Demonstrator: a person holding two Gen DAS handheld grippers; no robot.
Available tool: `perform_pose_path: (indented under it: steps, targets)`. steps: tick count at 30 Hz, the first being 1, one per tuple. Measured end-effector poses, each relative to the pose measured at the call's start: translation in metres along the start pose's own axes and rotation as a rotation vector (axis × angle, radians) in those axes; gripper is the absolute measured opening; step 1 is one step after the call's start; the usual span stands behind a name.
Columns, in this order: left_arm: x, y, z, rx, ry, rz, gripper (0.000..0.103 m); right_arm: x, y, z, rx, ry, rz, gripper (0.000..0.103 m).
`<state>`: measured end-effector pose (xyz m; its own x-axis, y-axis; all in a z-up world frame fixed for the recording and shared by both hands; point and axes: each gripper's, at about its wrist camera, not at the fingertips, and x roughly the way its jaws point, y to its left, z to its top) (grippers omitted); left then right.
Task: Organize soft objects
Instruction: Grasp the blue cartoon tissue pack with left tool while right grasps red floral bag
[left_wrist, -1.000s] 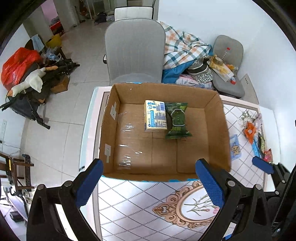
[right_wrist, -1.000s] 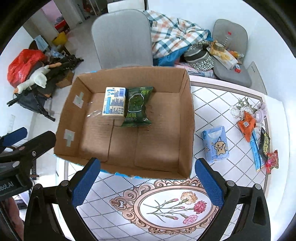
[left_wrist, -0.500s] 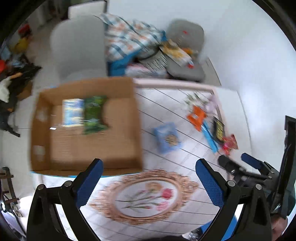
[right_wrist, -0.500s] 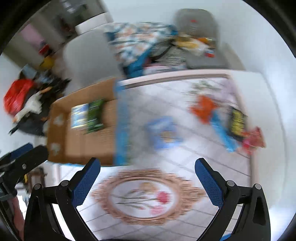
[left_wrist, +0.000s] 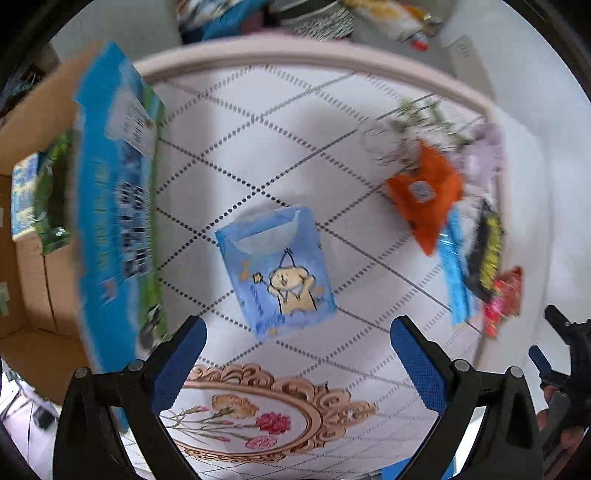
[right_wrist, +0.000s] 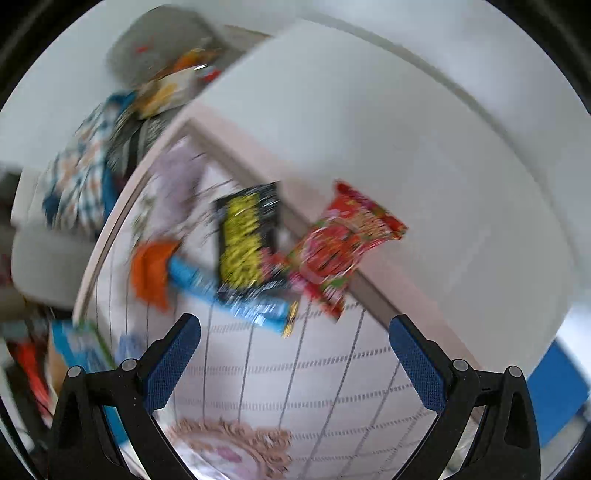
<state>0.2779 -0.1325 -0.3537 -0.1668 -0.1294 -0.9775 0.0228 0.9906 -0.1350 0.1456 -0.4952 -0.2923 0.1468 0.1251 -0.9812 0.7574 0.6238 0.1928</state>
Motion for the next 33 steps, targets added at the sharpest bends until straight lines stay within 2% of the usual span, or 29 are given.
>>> perform_pose_path:
  steps: [6, 9, 11, 17, 19, 20, 24, 27, 33]
  targets:
    - [0.04, 0.01, 0.011, -0.071, 0.084, 0.021, 0.102, 0.064, -0.029, 0.039, 0.152, 0.083, -0.011, 0.101]
    - [0.054, 0.012, 0.013, -0.09, 0.111, 0.014, 0.102, 0.089, -0.032, 0.045, 0.19, 0.106, -0.019, 0.098]
    - [0.059, 0.011, 0.014, -0.094, 0.114, 0.012, 0.102, 0.107, -0.03, 0.049, 0.2, 0.129, -0.038, 0.083]
    - [0.073, 0.005, 0.02, -0.089, 0.125, 0.038, 0.102, 0.114, -0.016, 0.047, 0.149, 0.096, -0.124, 0.065]
    - [0.075, 0.001, 0.02, -0.073, 0.116, 0.053, 0.09, 0.115, -0.016, 0.045, 0.128, 0.093, -0.129, 0.058]
    - [0.078, -0.001, 0.019, -0.061, 0.118, 0.065, 0.074, 0.115, -0.016, 0.043, 0.114, 0.094, -0.126, 0.056]
    - [0.079, -0.008, 0.013, -0.029, 0.096, 0.09, 0.057, 0.113, -0.018, 0.029, 0.073, 0.093, -0.136, 0.052]
    - [0.072, -0.011, 0.0, -0.002, 0.076, 0.094, 0.05, 0.11, -0.023, 0.012, 0.059, 0.1, -0.124, 0.051]
    - [0.061, -0.022, -0.029, 0.049, 0.045, 0.09, 0.044, 0.094, -0.025, -0.034, 0.007, 0.087, -0.079, 0.05]
